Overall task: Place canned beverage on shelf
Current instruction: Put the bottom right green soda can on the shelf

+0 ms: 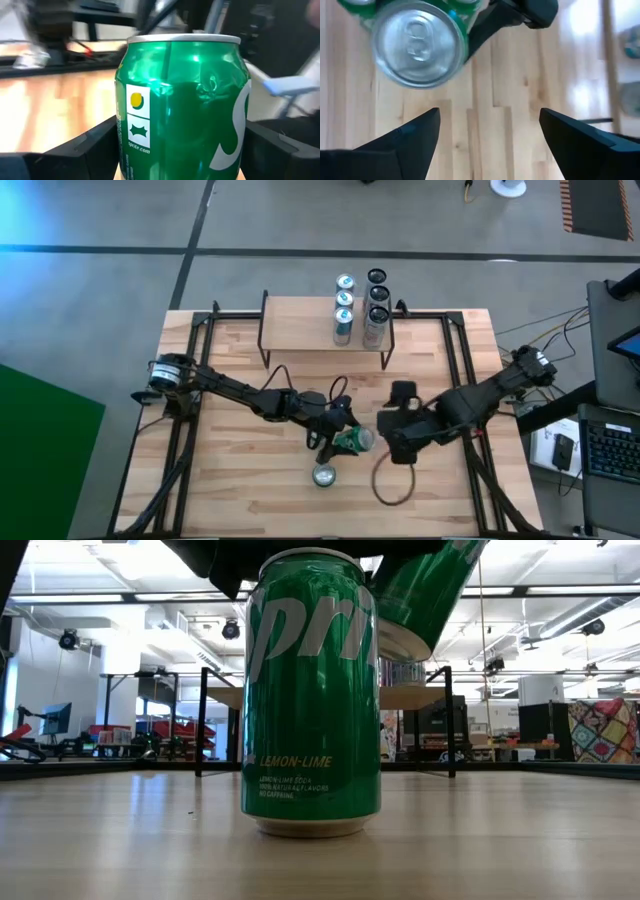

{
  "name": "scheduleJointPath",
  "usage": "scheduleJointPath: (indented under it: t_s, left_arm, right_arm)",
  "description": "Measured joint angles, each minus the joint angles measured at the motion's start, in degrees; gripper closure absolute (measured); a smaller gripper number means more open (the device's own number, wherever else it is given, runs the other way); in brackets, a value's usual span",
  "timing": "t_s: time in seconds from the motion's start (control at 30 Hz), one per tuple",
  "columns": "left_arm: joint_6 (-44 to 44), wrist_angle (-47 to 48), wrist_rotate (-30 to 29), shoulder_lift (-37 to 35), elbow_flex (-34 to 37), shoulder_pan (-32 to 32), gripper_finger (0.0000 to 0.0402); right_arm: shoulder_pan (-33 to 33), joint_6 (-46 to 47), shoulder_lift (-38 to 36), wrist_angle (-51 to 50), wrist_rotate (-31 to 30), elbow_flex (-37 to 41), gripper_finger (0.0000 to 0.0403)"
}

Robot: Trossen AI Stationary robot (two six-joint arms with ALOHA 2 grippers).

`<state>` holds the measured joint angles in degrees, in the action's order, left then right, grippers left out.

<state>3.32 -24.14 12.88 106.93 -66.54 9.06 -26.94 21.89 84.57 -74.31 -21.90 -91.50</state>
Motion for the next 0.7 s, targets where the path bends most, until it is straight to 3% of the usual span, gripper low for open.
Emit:
scheduleJointPath:
  t_s: [0.17, 0.3, 0.5, 0.6, 0.7]
  left_arm:
    - [-1.35, 1.10, -4.28, -2.30, 0.30, -0.20, 0.0095]
    - [-1.94, 1.06, -5.06, -5.14, 2.67, -0.84, 0.0094]
    - [-4.65, 1.25, -9.52, -13.12, 8.81, -2.86, 0.0094]
    - [-6.08, 1.20, -9.95, -18.88, 12.50, -5.43, 0.0094]
    - [-7.22, -1.00, -9.98, -24.81, 16.70, -10.02, 0.0094]
  right_arm:
    - [-5.13, 7.75, -5.20, 2.25, -11.42, 6.39, 0.0076]
    - [-9.11, 13.83, -10.34, 8.44, -16.41, 16.59, 0.0076]
    - [-11.59, 20.35, -17.06, 26.07, -21.63, 35.14, 0.0076]
    - [-11.58, 20.13, -18.54, 35.83, -22.56, 42.57, 0.0076]
    - [-11.59, 18.24, -19.12, 44.30, -27.66, 48.55, 0.0076]
